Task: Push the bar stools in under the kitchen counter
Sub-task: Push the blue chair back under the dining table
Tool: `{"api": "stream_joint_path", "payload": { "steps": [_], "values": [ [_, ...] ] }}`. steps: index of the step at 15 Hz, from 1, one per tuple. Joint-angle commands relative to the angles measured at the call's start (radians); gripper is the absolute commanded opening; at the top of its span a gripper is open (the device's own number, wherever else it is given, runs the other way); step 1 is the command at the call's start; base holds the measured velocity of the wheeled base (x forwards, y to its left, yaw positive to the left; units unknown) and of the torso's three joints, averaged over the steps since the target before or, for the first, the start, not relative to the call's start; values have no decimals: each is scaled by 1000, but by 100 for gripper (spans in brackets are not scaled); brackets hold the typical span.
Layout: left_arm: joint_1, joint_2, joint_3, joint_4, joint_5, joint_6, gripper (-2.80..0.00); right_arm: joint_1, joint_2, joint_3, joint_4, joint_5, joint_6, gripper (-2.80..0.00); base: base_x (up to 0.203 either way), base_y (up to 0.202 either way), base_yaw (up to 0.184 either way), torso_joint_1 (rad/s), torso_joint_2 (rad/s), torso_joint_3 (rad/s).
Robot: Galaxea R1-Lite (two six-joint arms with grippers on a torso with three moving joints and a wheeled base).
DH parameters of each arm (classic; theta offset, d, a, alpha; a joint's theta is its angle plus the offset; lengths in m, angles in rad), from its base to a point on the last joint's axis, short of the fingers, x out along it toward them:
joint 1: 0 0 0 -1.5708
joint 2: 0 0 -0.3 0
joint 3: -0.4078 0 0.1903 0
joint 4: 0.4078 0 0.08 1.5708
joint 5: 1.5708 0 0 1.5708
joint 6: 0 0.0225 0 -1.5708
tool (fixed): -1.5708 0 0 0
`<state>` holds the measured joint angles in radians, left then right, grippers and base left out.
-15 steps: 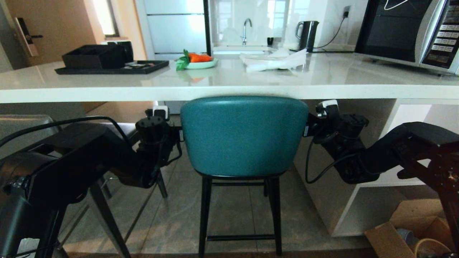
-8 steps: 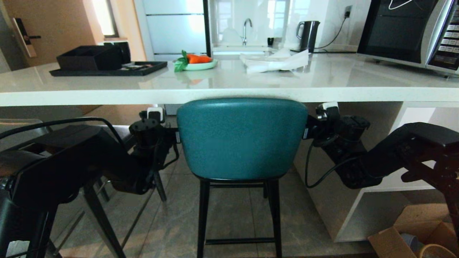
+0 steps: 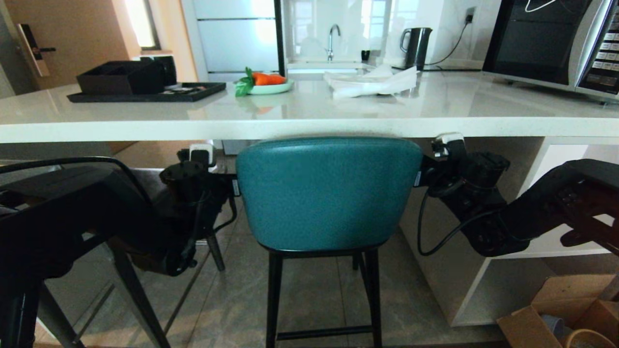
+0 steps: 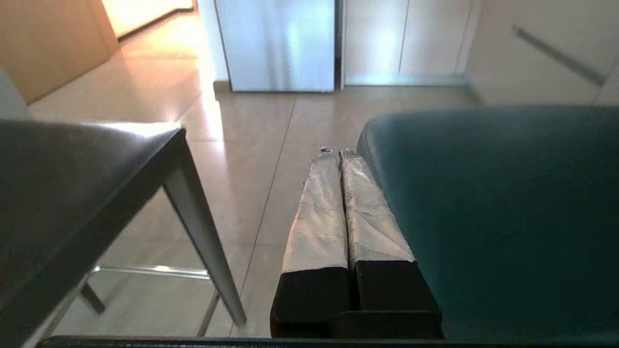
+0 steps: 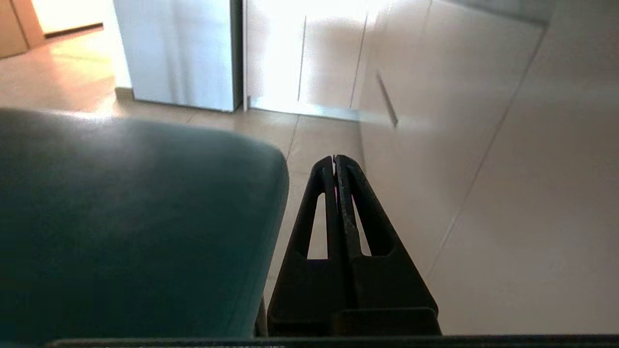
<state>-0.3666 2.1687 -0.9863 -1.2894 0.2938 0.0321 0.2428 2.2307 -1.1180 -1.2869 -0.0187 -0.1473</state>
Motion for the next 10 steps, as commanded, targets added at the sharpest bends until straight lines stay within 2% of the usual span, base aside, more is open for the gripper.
{"api": "stream_joint_path", "payload": {
  "steps": [1,3,7,10],
  "values": [
    [-72,12,-46,11,4,1,-280,21,-35,14,-14,-4,-1,-280,0,0,0,0,0,0],
    [-59,21,-56,19,4,0,-280,21,-53,40,-14,-4,-1,-280,0,0,0,0,0,0],
    [-17,-1,24,-9,3,-3,-280,-24,-71,71,-15,-3,2,-280,0,0,0,0,0,0],
    [-11,11,20,-27,4,-1,-280,-26,-65,77,-24,-11,-1,-280,0,0,0,0,0,0]
  ]
}}
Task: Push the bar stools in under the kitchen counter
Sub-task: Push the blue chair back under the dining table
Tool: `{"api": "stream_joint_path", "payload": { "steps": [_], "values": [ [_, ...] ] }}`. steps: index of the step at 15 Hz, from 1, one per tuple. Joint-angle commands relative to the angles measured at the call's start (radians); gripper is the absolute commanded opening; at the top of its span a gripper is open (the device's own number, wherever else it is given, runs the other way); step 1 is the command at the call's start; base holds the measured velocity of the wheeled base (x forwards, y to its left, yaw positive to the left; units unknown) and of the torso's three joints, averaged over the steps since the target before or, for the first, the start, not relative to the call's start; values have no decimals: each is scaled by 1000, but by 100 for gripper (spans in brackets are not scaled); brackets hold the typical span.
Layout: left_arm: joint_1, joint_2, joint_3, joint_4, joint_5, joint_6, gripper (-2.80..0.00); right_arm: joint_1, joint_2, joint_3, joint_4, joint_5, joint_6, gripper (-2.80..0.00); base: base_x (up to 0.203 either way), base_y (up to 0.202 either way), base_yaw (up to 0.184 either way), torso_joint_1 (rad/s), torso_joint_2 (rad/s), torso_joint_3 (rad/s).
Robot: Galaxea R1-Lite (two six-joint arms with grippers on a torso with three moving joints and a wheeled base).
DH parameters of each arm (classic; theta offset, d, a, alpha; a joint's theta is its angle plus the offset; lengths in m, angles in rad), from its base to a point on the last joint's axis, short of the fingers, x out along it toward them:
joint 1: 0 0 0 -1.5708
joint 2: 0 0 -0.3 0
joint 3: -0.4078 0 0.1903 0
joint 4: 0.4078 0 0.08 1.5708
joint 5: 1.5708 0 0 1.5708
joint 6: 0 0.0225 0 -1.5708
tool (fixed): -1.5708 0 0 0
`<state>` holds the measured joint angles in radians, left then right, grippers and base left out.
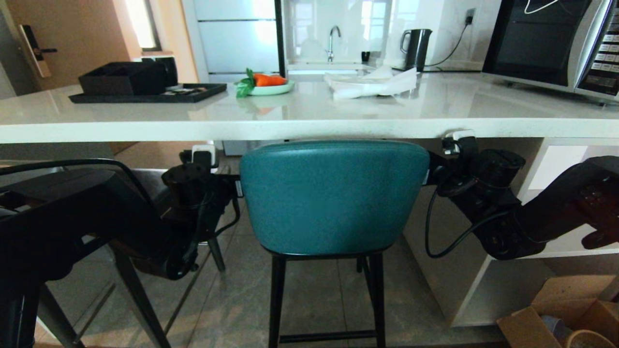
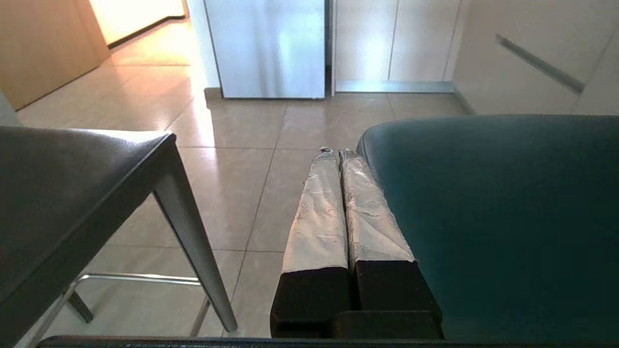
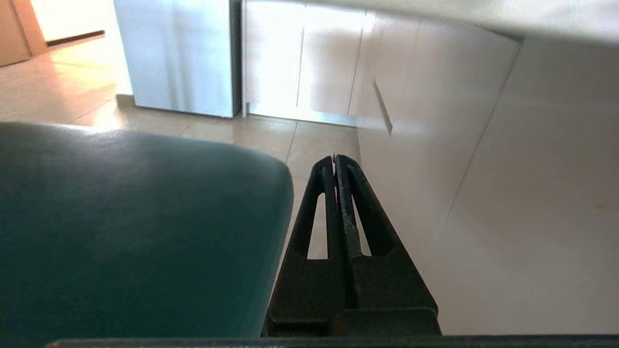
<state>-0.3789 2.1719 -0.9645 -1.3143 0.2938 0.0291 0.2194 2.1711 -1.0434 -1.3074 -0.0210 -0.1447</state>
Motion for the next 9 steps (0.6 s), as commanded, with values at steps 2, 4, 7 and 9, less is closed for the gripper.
{"api": "stream_joint_path", "payload": {
  "steps": [2,4,7,9],
  "values": [
    [14,9,-7,-3,5,1,-280,-12,9,-20,-4,-56,-2,-280,0,0,0,0,0,0],
    [46,13,-13,-3,4,0,-280,-44,18,-23,-9,-63,0,-280,0,0,0,0,0,0],
    [57,17,-20,-3,4,0,-280,-54,21,-17,-9,-73,2,-280,0,0,0,0,0,0],
    [75,14,-19,-3,3,0,-280,-75,29,-10,-20,-93,12,-280,0,0,0,0,0,0]
  ]
}}
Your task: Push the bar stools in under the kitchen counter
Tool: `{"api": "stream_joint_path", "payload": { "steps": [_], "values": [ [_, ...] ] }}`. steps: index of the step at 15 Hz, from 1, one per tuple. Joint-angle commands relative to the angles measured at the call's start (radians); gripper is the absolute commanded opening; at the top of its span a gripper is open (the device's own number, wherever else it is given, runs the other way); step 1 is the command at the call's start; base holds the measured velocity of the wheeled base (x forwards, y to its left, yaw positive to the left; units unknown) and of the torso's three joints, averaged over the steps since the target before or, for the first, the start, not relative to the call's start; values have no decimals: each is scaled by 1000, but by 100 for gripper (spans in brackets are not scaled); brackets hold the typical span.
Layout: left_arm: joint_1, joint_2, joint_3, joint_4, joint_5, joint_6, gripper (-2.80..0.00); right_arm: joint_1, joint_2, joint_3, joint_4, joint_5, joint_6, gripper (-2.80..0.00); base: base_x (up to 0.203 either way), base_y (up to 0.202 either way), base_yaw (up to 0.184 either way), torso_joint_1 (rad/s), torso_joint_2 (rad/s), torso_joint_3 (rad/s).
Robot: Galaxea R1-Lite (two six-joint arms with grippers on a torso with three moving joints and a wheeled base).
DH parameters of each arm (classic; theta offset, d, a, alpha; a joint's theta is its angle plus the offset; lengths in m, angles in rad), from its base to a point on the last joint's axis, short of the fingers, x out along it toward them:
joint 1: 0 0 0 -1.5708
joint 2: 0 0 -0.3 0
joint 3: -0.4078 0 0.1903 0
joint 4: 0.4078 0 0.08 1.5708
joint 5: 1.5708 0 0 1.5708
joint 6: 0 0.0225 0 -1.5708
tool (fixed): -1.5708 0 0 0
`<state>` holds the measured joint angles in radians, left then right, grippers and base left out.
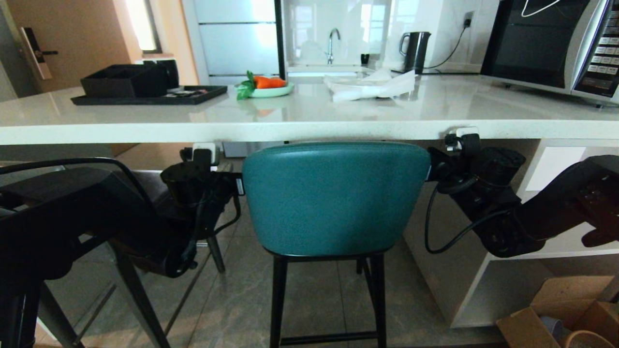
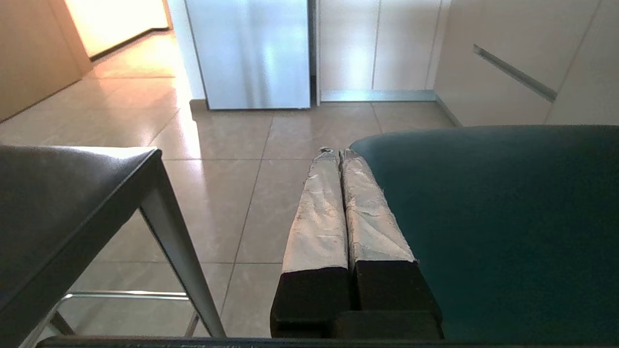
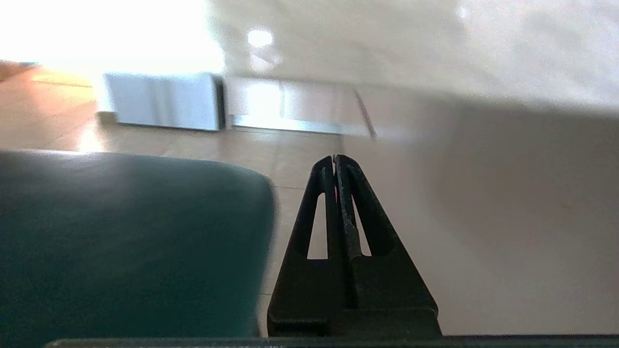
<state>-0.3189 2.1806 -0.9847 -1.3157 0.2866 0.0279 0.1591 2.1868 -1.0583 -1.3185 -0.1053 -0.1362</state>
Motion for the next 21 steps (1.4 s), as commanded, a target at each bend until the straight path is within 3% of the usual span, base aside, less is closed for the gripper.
{"api": "stream_joint_path", "payload": {
  "steps": [1,7,12,17,21],
  "values": [
    [29,5,3,-2,8,1,-280,-30,17,13,-15,-10,23,-280,0,0,0,0,0,0],
    [77,-8,28,-5,-1,-1,-280,-113,13,37,-19,0,54,-280,0,0,0,0,0,0],
    [91,-132,241,-71,-9,-22,-280,-120,-77,230,-110,16,69,-280,0,0,0,0,0,0],
    [89,-486,559,-135,-6,-24,-280,-116,-444,557,-168,19,89,-280,0,0,0,0,0,0],
    [90,-855,667,23,0,-18,-280,-113,-830,712,-43,16,94,-280,0,0,0,0,0,0]
  ]
}}
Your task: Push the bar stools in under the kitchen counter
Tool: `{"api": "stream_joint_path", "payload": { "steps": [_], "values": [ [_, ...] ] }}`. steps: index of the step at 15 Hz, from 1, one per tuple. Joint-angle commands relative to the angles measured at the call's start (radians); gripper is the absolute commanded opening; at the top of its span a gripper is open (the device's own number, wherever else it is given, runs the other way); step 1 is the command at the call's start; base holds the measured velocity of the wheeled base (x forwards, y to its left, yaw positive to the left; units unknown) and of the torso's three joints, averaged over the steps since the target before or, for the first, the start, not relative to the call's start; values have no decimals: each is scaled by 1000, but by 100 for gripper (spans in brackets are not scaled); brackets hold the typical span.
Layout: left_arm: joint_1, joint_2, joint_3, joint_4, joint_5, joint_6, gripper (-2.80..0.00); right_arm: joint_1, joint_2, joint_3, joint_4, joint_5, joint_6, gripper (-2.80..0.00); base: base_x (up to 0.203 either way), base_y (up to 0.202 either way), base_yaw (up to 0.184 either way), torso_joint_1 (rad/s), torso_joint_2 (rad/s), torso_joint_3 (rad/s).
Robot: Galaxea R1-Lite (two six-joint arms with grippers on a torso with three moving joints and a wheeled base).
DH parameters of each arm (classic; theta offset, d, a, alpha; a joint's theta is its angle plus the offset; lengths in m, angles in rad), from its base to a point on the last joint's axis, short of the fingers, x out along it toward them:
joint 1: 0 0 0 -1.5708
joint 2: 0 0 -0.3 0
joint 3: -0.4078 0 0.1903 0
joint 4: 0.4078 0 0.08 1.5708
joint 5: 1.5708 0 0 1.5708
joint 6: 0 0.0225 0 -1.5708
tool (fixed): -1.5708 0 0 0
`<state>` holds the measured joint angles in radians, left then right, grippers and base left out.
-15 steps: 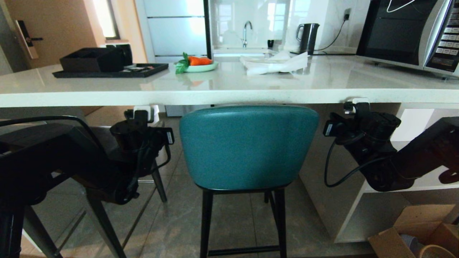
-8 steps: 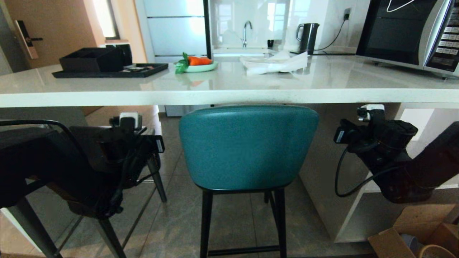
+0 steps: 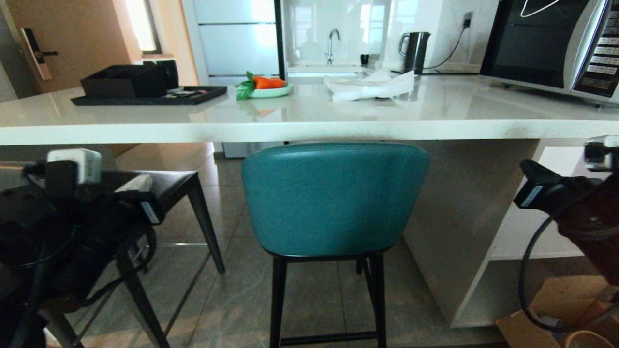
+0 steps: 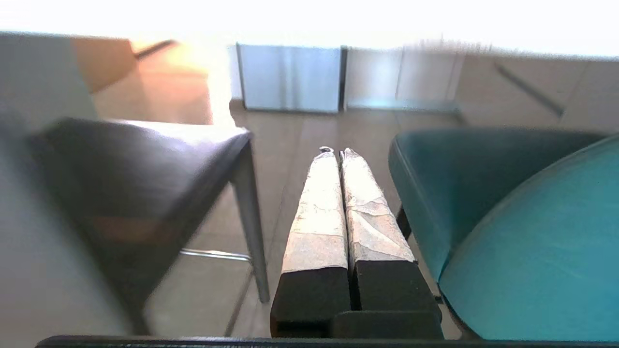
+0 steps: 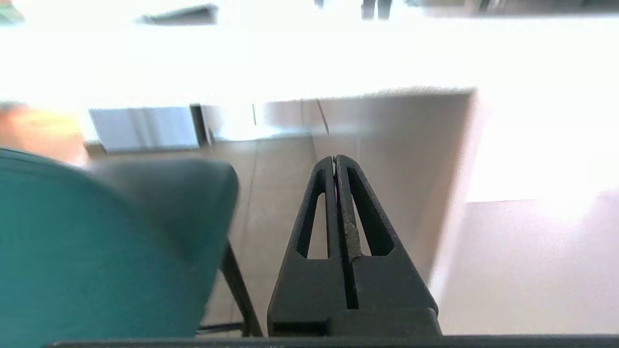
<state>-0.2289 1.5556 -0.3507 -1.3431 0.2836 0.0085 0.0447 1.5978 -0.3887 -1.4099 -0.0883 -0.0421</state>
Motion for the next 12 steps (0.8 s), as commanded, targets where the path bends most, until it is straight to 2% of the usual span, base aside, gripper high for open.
{"api": "stream_joint_path", "payload": {
  "steps": [1,3,6,8,9,12],
  "values": [
    [-1,-346,38,138,3,4,-280,3,-359,45,143,-1,0,-280,0,0,0,0,0,0],
    [14,-589,14,382,2,6,-280,4,-603,-3,430,0,0,-280,0,0,0,0,0,0],
    [107,-912,-103,827,-22,9,-280,5,-933,-181,1015,23,-1,-280,0,0,0,0,0,0],
    [154,-1081,-227,1152,-67,12,-280,-5,-1092,-246,1205,46,-16,-280,0,0,0,0,0,0],
    [169,-1154,-272,1266,-93,13,-280,-17,-1167,-261,1269,52,-29,-280,0,0,0,0,0,0],
    [205,-1370,-278,1464,-159,22,-280,-45,-1409,-280,1484,72,-68,-280,0,0,0,0,0,0]
  ]
}}
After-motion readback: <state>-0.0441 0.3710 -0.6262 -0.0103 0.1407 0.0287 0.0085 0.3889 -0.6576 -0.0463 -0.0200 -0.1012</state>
